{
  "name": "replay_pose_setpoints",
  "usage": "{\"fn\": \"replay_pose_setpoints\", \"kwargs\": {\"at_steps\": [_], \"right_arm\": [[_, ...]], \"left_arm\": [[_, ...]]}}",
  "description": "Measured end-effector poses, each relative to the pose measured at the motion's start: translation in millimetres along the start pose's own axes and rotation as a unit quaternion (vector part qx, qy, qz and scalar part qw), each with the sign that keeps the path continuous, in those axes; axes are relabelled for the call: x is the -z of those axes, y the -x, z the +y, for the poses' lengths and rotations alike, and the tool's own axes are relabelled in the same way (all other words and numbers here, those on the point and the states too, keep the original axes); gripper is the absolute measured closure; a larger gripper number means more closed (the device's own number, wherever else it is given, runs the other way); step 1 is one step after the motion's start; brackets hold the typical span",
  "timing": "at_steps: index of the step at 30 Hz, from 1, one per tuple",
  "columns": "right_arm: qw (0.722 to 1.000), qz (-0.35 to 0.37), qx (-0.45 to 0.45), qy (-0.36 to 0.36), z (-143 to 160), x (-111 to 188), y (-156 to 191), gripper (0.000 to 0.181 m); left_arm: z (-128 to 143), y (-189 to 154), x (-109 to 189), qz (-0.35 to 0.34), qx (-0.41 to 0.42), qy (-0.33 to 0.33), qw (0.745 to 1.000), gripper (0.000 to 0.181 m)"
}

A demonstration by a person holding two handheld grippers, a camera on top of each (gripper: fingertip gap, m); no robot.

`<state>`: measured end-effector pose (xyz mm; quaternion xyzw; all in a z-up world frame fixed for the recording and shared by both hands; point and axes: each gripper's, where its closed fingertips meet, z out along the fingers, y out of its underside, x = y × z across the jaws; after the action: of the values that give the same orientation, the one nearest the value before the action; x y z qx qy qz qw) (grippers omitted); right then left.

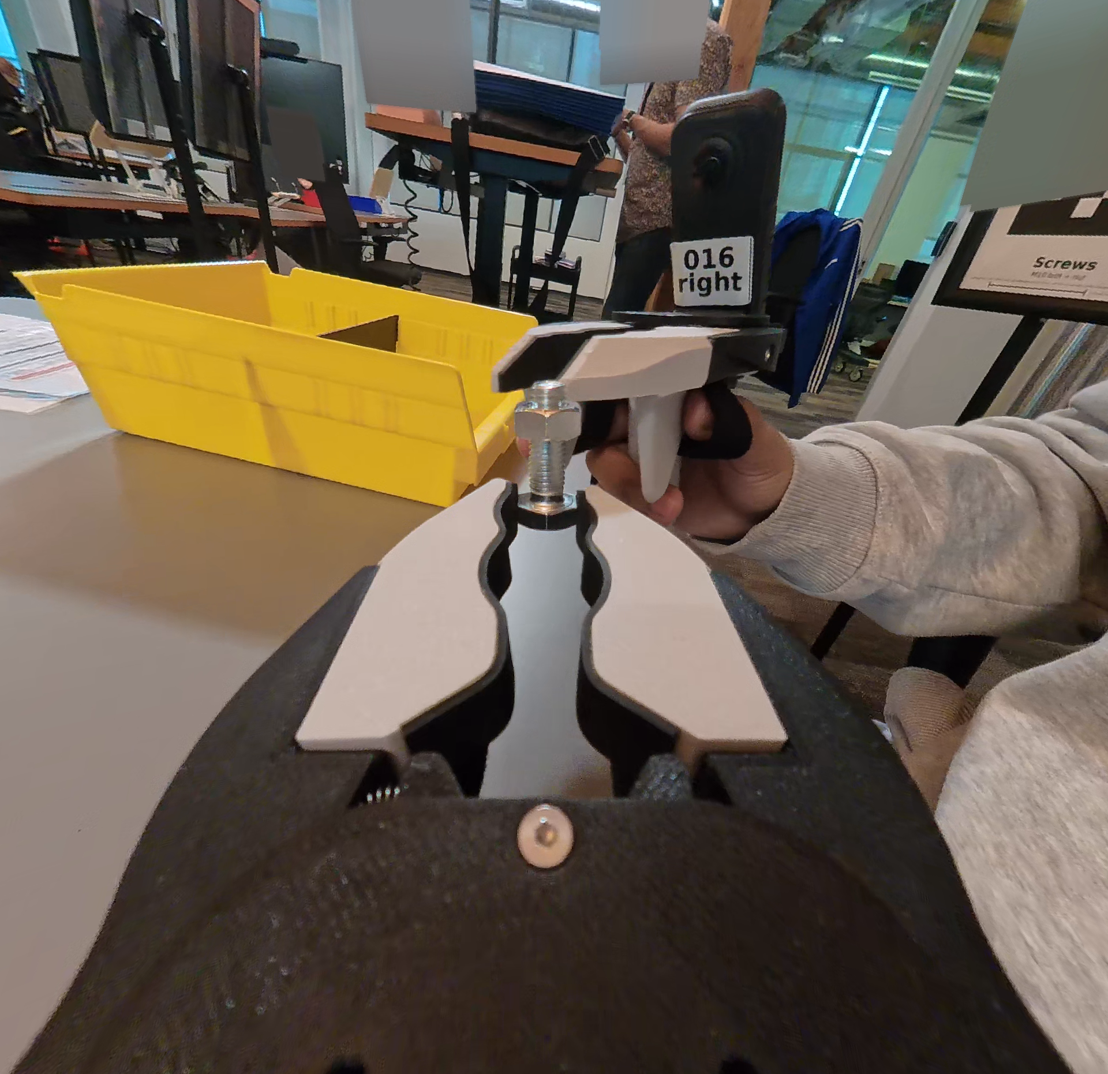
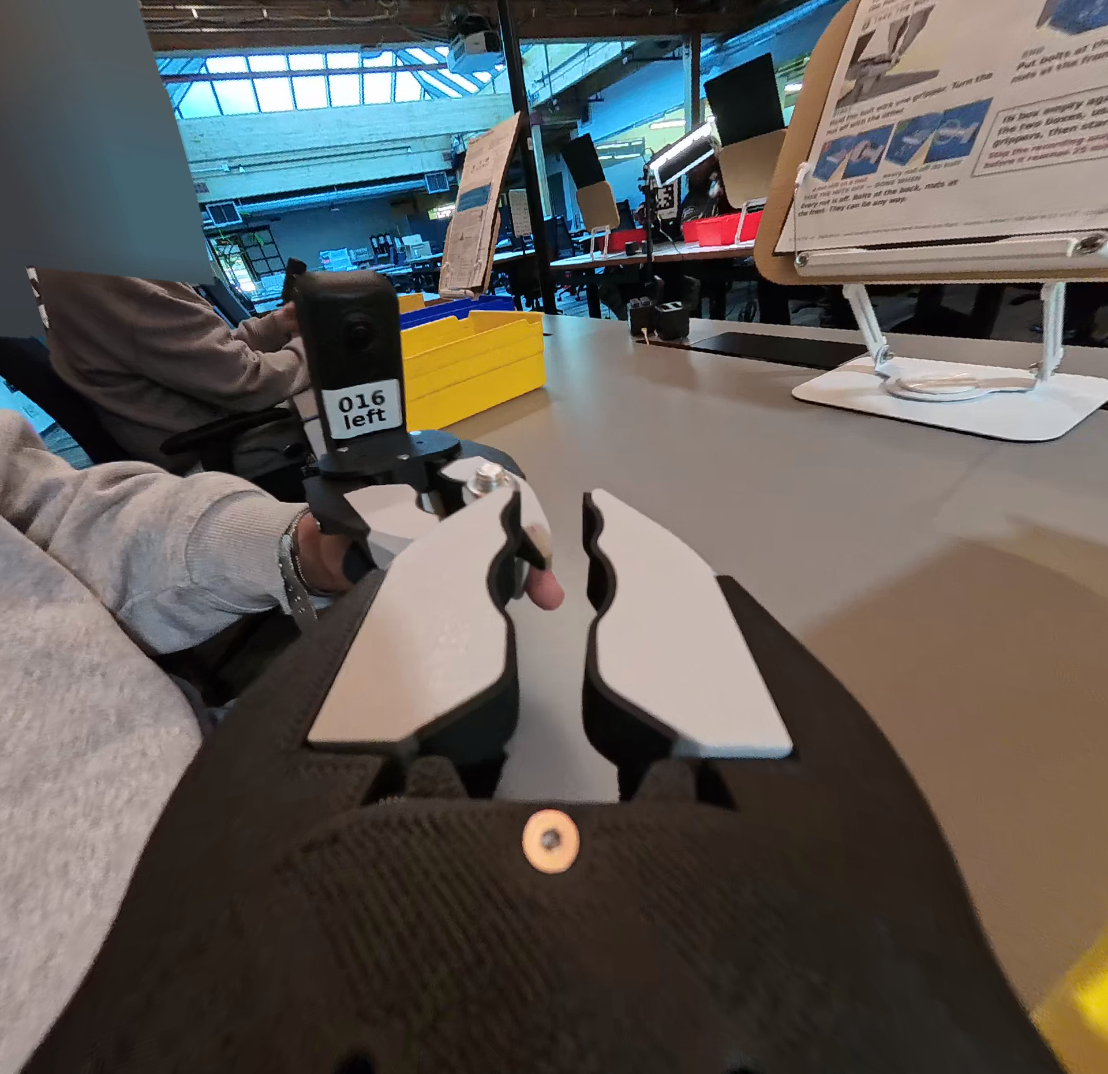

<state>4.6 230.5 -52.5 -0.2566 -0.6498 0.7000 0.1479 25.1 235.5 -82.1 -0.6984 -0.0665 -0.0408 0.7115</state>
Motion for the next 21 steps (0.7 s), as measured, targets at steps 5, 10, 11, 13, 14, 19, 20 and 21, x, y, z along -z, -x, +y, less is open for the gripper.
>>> {"fn": "replay_pose_setpoints", "kwargs": {"at_steps": [5, 10, 11, 13, 14, 19, 20, 21], "right_arm": [[1.000, -0.010, 0.007, -0.011, -4, 5, 9, 0.166], [0.999, -0.030, 0.021, -0.005, 0, -2, 21, 0.166], [0.999, -0.030, 0.024, -0.005, 0, -4, 22, 0.165], [0.999, -0.033, 0.031, -0.006, 1, -7, 24, 0.162], [0.999, -0.035, 0.031, -0.006, 1, -9, 24, 0.161], [0.998, -0.049, 0.025, -0.002, 3, -19, 26, 0.155], [0.998, -0.052, 0.026, 0.000, 4, -21, 27, 0.155], [0.998, -0.054, 0.029, 0.002, 5, -23, 28, 0.155]], "left_arm": [[-3, 3, -2, -0.004, 0.012, -0.011, 1.000, 0.162], [-3, 5, 1, -0.015, 0.012, -0.012, 1.000, 0.162], [-2, 6, 2, -0.017, 0.013, -0.013, 1.000, 0.162], [-2, 7, 4, -0.022, 0.014, -0.012, 1.000, 0.162], [-2, 7, 6, -0.025, 0.012, -0.012, 1.000, 0.162], [0, 6, 12, -0.038, 0.006, -0.006, 0.999, 0.162], [0, 6, 14, -0.041, 0.009, -0.006, 0.999, 0.162], [0, 6, 16, -0.044, 0.010, -0.007, 0.999, 0.162]]}}
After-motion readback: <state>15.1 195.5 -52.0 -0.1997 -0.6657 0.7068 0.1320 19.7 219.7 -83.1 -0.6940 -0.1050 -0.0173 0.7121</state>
